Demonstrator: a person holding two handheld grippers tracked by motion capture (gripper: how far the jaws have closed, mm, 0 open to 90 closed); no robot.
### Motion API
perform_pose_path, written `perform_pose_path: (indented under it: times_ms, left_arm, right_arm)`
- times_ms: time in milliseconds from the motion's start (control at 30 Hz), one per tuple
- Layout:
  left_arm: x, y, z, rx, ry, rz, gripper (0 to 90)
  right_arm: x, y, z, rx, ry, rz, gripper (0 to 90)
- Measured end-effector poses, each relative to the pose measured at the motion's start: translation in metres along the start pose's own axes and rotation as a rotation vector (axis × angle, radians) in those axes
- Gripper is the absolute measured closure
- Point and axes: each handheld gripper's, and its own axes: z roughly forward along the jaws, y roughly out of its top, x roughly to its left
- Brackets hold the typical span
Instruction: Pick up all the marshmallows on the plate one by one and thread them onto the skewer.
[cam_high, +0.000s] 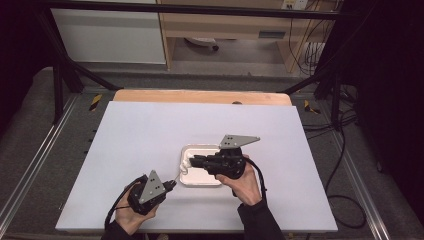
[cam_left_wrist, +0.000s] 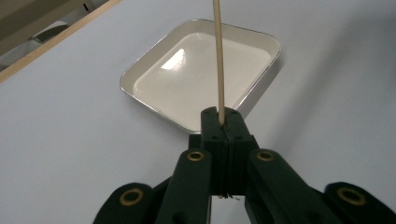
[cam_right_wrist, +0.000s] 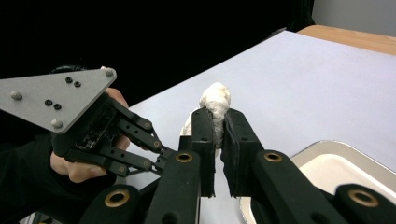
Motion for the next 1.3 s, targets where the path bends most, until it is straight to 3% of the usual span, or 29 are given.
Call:
perform_pose_path:
  times_ms: [500,633,700,767,800,967,1200,1300]
  left_arm:
    - [0.003,-0.001,0.002,0.017,0.010,-0.005,89.5]
    - [0.004,-0.002,0.004,0.000,-0.028,-0.029,89.5]
    - [0.008,-0.001,0.004,-0.026,-0.043,-0.065,89.4]
    - [0.011,-0.002,0.002,-0.051,-0.053,-0.096,89.3]
    - [0.011,-0.002,0.002,-0.051,-0.052,-0.100,89.2]
    - [0.010,-0.001,0.004,-0.053,-0.057,-0.111,88.6]
    - [0.007,0.002,0.010,-0.033,-0.074,-0.127,88.2]
    - [0.009,0.003,0.012,-0.036,-0.110,-0.180,88.2]
  right_arm:
    - [0.001,-0.002,0.005,0.013,0.000,0.001,84.2]
    - [0.000,-0.002,0.005,0.024,0.005,-0.002,83.2]
    - [0.001,-0.002,0.003,-0.003,-0.008,-0.012,79.0]
    - [0.001,-0.004,0.001,-0.052,-0.051,-0.009,51.5]
    - [0.000,-0.005,0.000,-0.065,-0.066,-0.015,51.2]
    - [-0.005,-0.013,-0.006,-0.104,-0.104,-0.011,30.4]
    - [-0.008,-0.026,-0.016,-0.140,-0.143,-0.024,23.3]
    - [-0.006,-0.027,-0.017,-0.163,-0.168,-0.048,21.1]
